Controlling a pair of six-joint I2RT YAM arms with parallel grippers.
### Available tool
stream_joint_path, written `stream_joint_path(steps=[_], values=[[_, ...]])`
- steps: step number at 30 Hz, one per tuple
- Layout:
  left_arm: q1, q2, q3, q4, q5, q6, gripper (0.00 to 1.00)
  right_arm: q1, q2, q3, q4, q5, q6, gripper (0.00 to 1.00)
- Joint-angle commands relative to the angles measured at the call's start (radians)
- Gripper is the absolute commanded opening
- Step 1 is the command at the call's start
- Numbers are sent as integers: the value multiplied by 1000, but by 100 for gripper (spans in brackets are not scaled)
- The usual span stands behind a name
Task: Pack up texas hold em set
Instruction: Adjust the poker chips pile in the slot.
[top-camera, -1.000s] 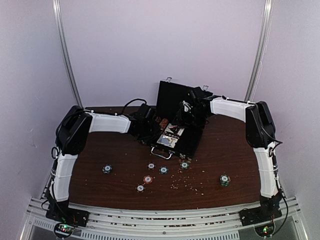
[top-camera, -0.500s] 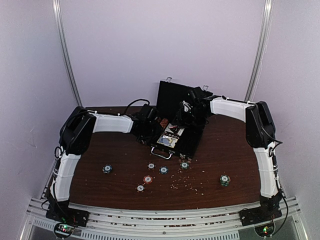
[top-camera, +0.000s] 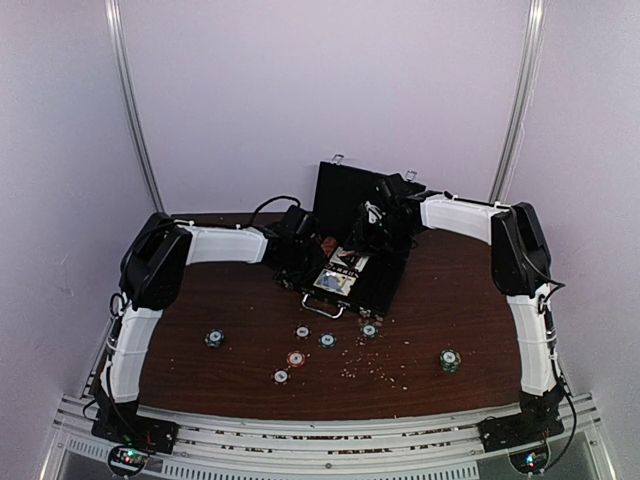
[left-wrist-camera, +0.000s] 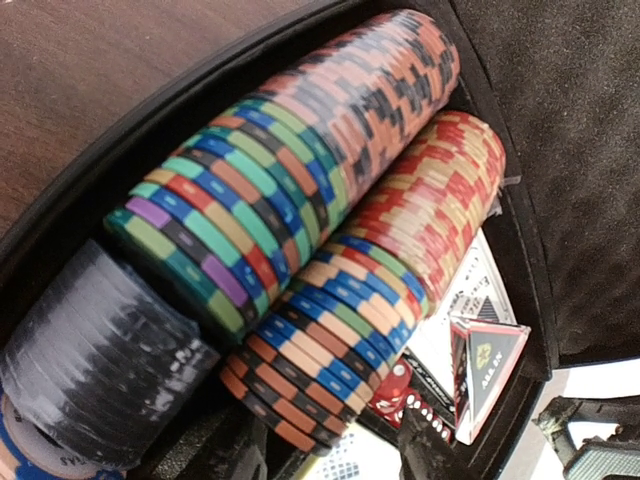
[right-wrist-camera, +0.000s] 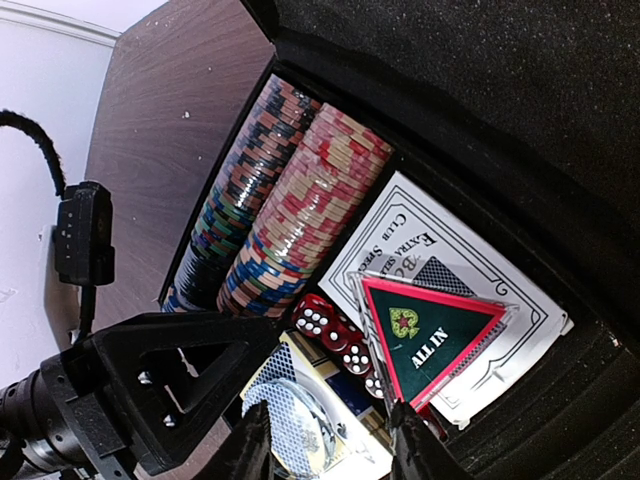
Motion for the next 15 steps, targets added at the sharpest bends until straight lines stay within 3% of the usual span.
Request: stream_joint_path(steps=[1, 9, 15], values=[[3, -21, 1, -55, -28, 3, 48, -9, -62, -4, -10, 16, -24, 41], [3, -53, -6, -105, -47, -13, 50, -10, -71, -4, -13, 24, -28, 41], [3, -99, -16, -125, -94, 60, 52, -19, -94, 38, -72, 92, -88, 42]])
